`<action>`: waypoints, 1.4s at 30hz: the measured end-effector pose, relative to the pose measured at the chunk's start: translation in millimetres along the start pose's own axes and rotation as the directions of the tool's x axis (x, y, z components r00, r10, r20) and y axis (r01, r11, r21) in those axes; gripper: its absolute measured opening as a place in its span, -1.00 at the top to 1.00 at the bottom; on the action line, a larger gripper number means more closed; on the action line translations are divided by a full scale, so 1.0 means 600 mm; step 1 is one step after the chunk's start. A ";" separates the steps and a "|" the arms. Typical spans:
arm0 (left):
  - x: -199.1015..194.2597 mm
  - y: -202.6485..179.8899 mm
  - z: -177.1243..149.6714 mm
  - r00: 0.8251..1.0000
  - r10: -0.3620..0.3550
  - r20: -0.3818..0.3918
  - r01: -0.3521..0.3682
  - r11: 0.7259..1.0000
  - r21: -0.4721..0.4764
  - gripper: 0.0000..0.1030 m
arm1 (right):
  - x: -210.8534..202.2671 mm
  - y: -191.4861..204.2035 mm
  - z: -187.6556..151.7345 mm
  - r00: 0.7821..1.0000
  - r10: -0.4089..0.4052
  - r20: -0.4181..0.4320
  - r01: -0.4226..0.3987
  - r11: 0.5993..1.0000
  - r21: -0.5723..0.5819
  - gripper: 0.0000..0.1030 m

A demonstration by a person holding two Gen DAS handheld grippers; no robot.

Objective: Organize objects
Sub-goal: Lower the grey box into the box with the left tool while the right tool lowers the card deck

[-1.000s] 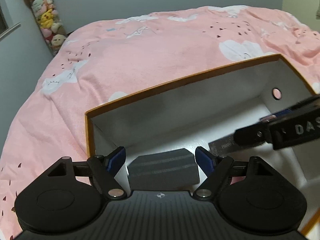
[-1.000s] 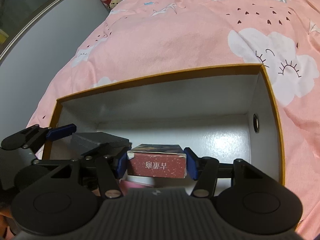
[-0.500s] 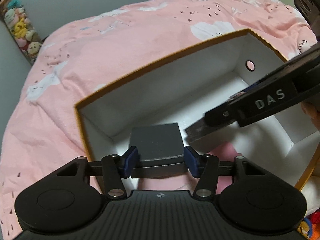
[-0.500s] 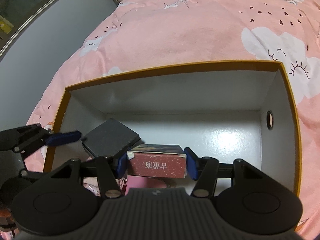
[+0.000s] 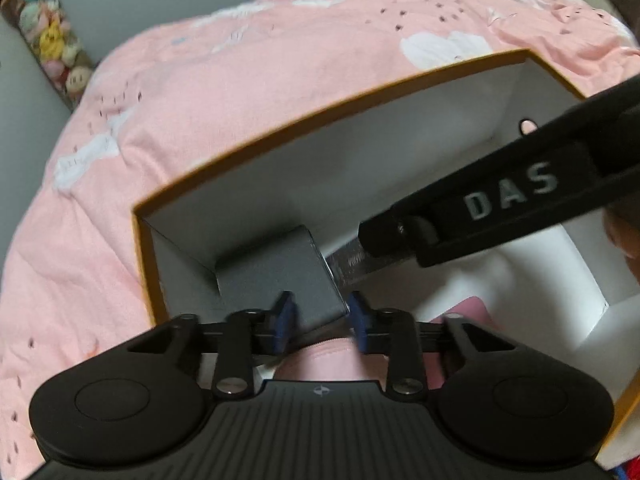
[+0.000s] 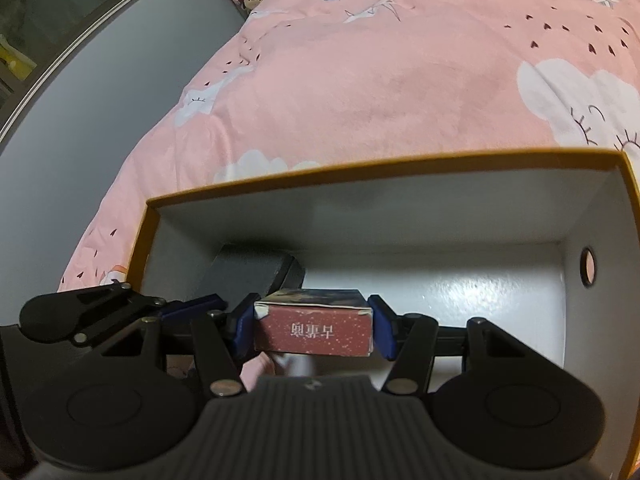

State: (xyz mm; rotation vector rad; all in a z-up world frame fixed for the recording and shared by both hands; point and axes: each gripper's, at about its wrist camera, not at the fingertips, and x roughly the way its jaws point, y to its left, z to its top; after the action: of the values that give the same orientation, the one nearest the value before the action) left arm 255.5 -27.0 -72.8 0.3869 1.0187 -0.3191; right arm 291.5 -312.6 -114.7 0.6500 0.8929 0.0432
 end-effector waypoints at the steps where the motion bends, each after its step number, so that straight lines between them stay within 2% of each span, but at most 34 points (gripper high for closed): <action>1: 0.007 0.003 0.000 1.000 0.002 -0.007 -0.002 1.000 -0.014 0.41 | -0.001 0.001 0.002 1.000 -0.005 0.004 0.006 1.000 -0.009 -0.15; 10: 0.021 0.022 0.010 1.000 0.008 0.012 -0.007 0.998 -0.068 0.46 | 0.001 0.011 0.011 0.993 -0.093 0.071 0.098 0.993 -0.073 -0.15; 14: 0.016 0.025 0.005 1.000 -0.008 0.021 0.010 0.998 -0.065 0.45 | 0.006 0.015 0.005 0.993 -0.116 0.037 0.119 0.988 -0.102 -0.16; 16: 0.016 0.027 0.003 1.000 -0.013 0.020 0.015 0.998 -0.062 0.45 | 0.006 0.012 -0.001 0.991 -0.131 -0.011 0.129 0.987 -0.099 -0.15; 20: 0.016 0.026 0.005 1.000 -0.008 0.013 0.009 0.999 -0.038 0.45 | 0.022 -0.010 -0.009 0.991 -0.093 -0.101 0.091 0.996 -0.023 -0.14; 24: 0.011 0.023 0.005 1.000 0.001 0.014 0.000 1.000 -0.018 0.45 | 0.041 -0.010 -0.005 0.993 -0.079 -0.093 0.079 0.997 -0.003 -0.14; 30: 0.004 0.010 -0.009 1.000 0.008 0.014 -0.008 1.000 0.017 0.45 | 0.066 0.007 -0.001 0.989 -0.081 -0.122 0.075 0.996 -0.057 -0.15; 38: 0.005 -0.004 -0.007 1.000 0.011 0.014 -0.011 0.999 0.039 0.45 | 0.079 -0.002 0.008 0.990 -0.019 -0.143 0.019 1.000 0.000 -0.18; 40: 0.005 -0.004 -0.007 1.000 0.010 0.015 -0.011 0.999 0.037 0.45 | 0.079 -0.003 0.012 0.990 -0.017 -0.142 0.018 1.000 0.007 -0.13; 42: 0.006 -0.005 -0.007 1.000 0.012 0.016 -0.013 0.999 0.040 0.45 | 0.082 -0.003 0.014 0.989 -0.029 -0.146 0.030 0.999 0.010 0.01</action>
State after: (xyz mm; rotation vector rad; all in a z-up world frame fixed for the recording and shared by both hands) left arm 252.7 -28.1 -78.2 0.4261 0.9948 -0.3312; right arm 328.9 -303.8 -146.7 0.6514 1.0442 0.0592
